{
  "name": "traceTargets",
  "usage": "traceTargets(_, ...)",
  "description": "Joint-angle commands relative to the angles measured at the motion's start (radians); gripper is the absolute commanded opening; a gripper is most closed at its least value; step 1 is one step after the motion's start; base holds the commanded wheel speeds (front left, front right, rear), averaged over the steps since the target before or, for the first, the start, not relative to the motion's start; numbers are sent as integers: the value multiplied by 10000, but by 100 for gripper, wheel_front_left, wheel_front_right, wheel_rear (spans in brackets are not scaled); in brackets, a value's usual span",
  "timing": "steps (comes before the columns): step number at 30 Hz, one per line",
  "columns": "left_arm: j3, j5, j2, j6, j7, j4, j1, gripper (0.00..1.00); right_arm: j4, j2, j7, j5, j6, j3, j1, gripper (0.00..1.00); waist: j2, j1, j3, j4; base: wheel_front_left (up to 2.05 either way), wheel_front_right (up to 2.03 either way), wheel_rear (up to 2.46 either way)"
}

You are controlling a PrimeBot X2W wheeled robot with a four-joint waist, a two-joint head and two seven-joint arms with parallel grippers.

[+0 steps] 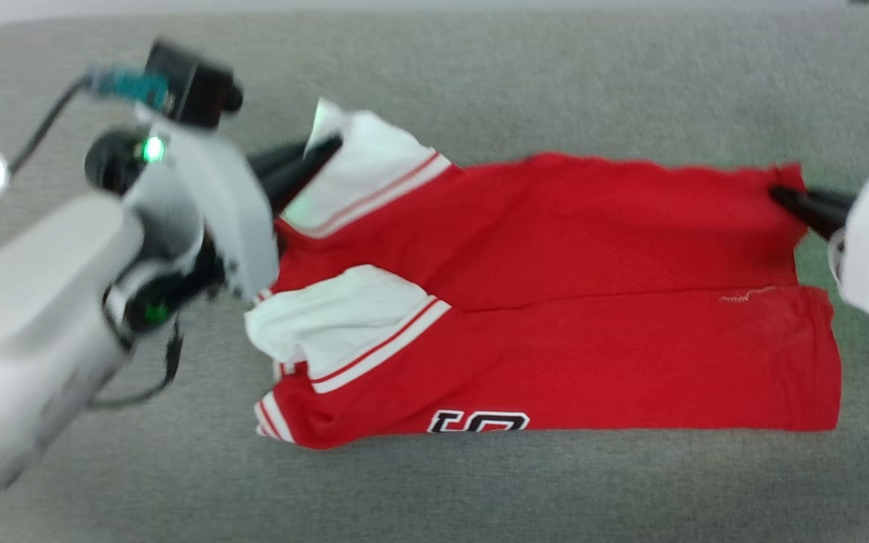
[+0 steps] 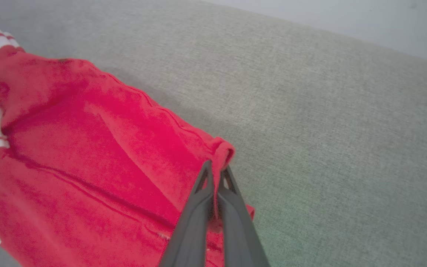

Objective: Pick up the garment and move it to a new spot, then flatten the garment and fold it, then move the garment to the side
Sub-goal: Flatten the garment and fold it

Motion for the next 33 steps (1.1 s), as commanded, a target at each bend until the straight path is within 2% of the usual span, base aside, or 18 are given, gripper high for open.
traceTargets(1, -61, -86, 262, 16, -210, -357, 383, 0, -246, -311, -102, 107, -13, 3, 368, 0, 0, 0, -742, 651, 0, 0, 0)
traceTargets(6, -140, -358, 1379, 16, -1289, -1735, 1804, 0, -1168, -1245, -384, 526, -13, -160, 1713, 0, 0, 0, -877, 807, 0, 0, 0)
traceTargets(10, -322, -542, 1835, 191, -1959, -2490, 2979, 0, -1534, -1619, -721, 763, -15, -417, 2716, 0, 0, 0, -901, 867, 0, 0, 0)
traceTargets(14, -525, -717, 1951, 417, -2456, -2945, 3912, 0, -1753, -1730, -1060, 881, -15, -696, 3599, 0, 0, 0, -866, 928, 0, 0, 0)
traceTargets(19, -703, -733, 1535, 528, -2838, -2603, 4497, 0, -1630, -1522, -1417, 558, -13, -975, 4250, 0, 0, 0, -745, 947, 0, 0, 0)
traceTargets(28, -871, -636, 411, 307, -3068, -729, 4563, 0, -903, -700, -1653, -166, -15, -1224, 4186, 0, 0, 0, -652, 845, 0, 0, 0)
traceTargets(29, -853, -577, 329, 282, -3141, -559, 4538, 12, -887, -648, -1697, -246, -13, -1220, 4147, 9, 0, 0, -674, 836, 0, 0, 0)
traceTargets(30, -817, -545, 258, 259, -3211, -441, 4522, 35, -886, -620, -1741, -306, -13, -1249, 4106, 30, 0, 0, -699, 830, 0, 0, 0)
traceTargets(31, -791, -540, 191, 247, -3285, -350, 4533, 49, -885, -581, -1769, -329, -15, -1283, 4104, 67, 0, 0, -750, 831, 0, 0, 0)
traceTargets(32, -757, -492, 129, 240, -3362, -292, 4552, 82, -916, -549, -1797, -279, -15, -1323, 4154, 100, 0, 0, -800, 846, 0, 0, 0)
traceTargets(33, -684, -462, 80, 229, -3453, -263, 4596, 100, -958, -539, -1815, -213, -13, -1396, 4226, 100, 0, 0, -851, 861, 0, 0, 0)
